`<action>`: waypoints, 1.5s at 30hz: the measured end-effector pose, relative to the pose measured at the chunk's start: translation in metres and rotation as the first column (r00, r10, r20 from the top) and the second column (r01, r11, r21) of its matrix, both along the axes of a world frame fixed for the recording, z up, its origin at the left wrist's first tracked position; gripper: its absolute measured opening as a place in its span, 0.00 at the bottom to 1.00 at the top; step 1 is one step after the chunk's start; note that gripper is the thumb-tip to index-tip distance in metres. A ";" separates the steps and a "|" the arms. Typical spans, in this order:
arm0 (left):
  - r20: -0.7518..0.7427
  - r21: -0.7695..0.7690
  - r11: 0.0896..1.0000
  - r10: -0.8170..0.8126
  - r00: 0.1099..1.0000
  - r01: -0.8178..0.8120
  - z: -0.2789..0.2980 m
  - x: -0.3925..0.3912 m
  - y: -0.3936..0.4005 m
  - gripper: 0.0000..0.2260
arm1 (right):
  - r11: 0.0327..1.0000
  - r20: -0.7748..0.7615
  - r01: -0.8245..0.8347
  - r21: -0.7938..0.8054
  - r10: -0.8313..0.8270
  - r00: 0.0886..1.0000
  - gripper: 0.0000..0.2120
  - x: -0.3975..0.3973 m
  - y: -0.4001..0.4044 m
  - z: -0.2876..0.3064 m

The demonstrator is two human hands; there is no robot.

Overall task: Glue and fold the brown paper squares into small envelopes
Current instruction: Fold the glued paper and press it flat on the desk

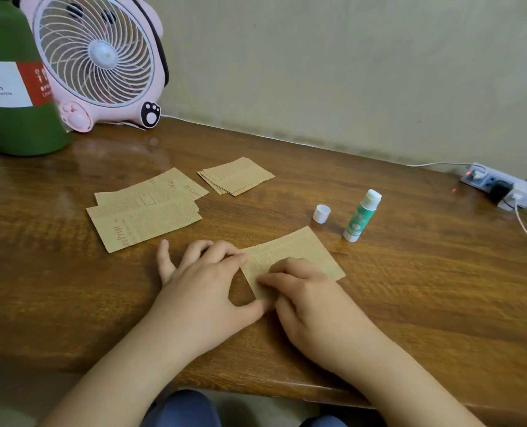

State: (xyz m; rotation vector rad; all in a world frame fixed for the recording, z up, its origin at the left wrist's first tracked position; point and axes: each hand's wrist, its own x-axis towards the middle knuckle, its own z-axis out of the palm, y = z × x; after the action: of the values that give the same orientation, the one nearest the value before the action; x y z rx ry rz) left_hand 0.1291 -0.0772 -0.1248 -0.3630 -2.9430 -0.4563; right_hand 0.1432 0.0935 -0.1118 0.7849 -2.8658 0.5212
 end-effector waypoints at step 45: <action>0.116 0.539 0.838 0.021 0.993 -0.081 0.010 -0.005 -0.011 0.41 | 0.617 0.504 0.523 -0.588 -0.226 0.833 0.03 -0.021 0.034 0.030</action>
State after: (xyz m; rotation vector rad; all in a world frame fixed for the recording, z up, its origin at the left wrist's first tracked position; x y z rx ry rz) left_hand 0.1241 -0.0878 -0.1149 -0.1873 -2.7360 -1.2967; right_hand 0.1226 0.1277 -0.0822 -0.0990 -2.6090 1.7237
